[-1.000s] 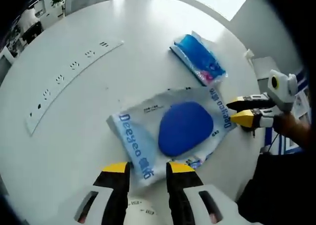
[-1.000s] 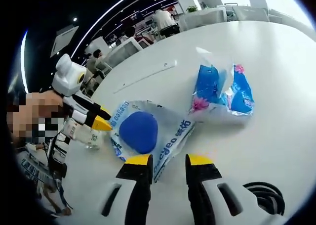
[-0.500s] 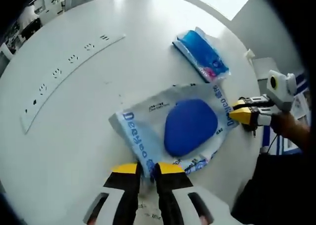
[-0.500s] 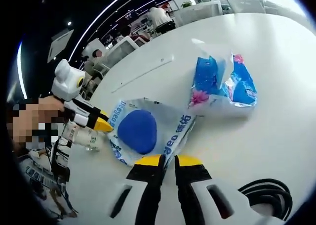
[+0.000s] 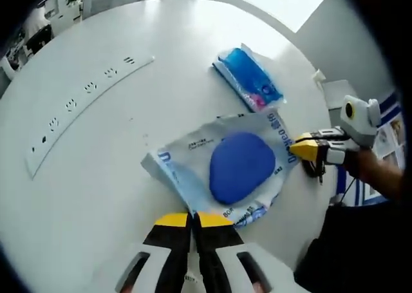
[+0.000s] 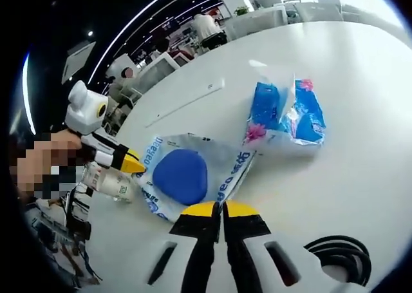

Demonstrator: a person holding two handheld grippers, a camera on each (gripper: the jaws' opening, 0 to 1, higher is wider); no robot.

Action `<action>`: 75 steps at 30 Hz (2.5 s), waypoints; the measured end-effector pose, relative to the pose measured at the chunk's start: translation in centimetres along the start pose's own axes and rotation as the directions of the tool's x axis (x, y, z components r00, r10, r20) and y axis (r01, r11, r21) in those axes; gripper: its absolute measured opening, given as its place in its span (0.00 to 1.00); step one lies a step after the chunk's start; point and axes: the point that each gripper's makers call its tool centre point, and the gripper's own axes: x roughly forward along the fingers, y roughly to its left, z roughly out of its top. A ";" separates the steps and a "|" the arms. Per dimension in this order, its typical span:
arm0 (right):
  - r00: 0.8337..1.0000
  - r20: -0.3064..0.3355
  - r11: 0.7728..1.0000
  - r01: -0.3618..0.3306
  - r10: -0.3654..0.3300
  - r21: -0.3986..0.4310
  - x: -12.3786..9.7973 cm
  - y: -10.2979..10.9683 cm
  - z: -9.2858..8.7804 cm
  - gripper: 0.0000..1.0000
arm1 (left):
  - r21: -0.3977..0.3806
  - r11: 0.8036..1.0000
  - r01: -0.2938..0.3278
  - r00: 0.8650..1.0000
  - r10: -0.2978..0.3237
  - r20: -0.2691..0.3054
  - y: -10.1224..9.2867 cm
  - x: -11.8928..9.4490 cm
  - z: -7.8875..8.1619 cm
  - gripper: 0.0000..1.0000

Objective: Arrange the tabletop items into an orderly group along one side of the table until the central work area is clear of visible clutter.

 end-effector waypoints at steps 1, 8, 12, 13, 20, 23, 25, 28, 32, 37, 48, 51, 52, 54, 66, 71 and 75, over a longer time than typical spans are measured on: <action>1.000 0.005 1.000 0.004 -0.004 0.002 -0.1 -0.3 0.3 0.00 | 0.003 1.000 0.005 1.000 -0.005 0.004 -0.4 -0.1 0.1 0.01; 1.000 0.021 1.000 0.008 -0.007 -0.015 -0.7 -1.5 2.0 0.00 | -0.005 1.000 0.016 1.000 -0.016 0.018 -2.1 -0.9 0.8 0.00; 1.000 0.012 0.996 0.004 -0.003 -0.089 -0.7 -2.2 2.9 0.00 | -0.033 0.999 0.018 1.000 -0.018 0.014 -3.2 -1.4 0.7 0.00; 1.000 0.009 0.994 0.002 -0.001 -0.107 -0.7 -2.1 3.0 0.00 | -0.037 0.999 0.018 1.000 -0.017 0.012 -3.5 -1.6 0.6 0.00; 1.000 -0.010 0.979 -0.016 0.015 -0.201 0.0 -1.8 3.0 0.00 | -0.027 1.000 -0.012 1.000 0.012 -0.022 -4.5 -1.7 -0.5 0.00; 1.000 -0.009 0.976 -0.026 0.024 -0.218 0.2 -1.6 3.1 0.00 | -0.017 1.000 -0.026 0.999 0.025 -0.048 -4.8 -1.4 -1.2 0.00; 0.999 0.006 0.972 -0.039 0.041 -0.232 0.3 -1.2 3.5 0.00 | -0.013 0.999 -0.040 0.997 0.039 -0.063 -4.8 -1.2 -1.6 0.00; 0.998 0.024 0.965 -0.054 0.063 -0.257 0.8 -0.7 4.0 0.00 | -0.010 0.999 -0.052 0.995 0.051 -0.092 -4.8 -0.9 -2.4 0.00; 0.997 0.026 0.959 -0.069 0.079 -0.275 1.5 -0.3 4.2 0.00 | -0.020 0.998 -0.062 0.992 0.060 -0.110 -4.4 -0.5 -3.0 0.00; 0.998 0.000 0.955 -0.064 0.067 -0.288 2.1 -0.6 3.6 0.00 | -0.007 0.996 -0.084 0.989 0.082 -0.122 -4.3 0.0 -3.1 0.01; 0.998 -0.033 0.960 -0.063 0.056 -0.274 2.0 -1.6 2.4 0.00 | -0.003 0.995 -0.095 0.991 0.095 -0.095 -4.2 0.7 -3.7 0.04; 0.998 -0.033 0.961 -0.059 0.052 -0.269 2.1 -1.6 2.2 0.00 | 0.003 0.995 -0.104 0.991 0.104 -0.086 -4.1 0.4 -3.6 0.05; 0.998 -0.032 0.963 -0.057 0.050 -0.264 2.2 -1.7 2.2 0.00 | 0.010 0.994 -0.105 0.991 0.105 -0.085 -4.1 0.3 -3.5 0.05; 0.998 -0.029 0.964 -0.056 0.050 -0.258 2.1 -1.7 2.1 0.00 | 0.017 0.993 -0.113 0.991 0.114 -0.076 -4.0 0.0 -3.5 0.06; 0.996 -0.031 0.967 -0.086 0.081 -0.238 1.9 -1.6 1.7 0.09 | 0.029 0.994 -0.110 0.994 0.110 -0.018 -4.9 -1.8 -2.8 0.09; 0.995 -0.004 0.967 -0.101 0.103 -0.235 1.1 -1.4 2.3 0.18 | 0.006 0.995 -0.096 0.995 0.095 0.038 -5.8 -2.3 -2.2 0.13; 0.993 0.017 0.959 -0.108 0.116 -0.261 0.1 -1.1 2.8 0.23 | -0.009 0.996 -0.086 0.993 0.087 0.078 -6.7 -2.7 -1.8 0.16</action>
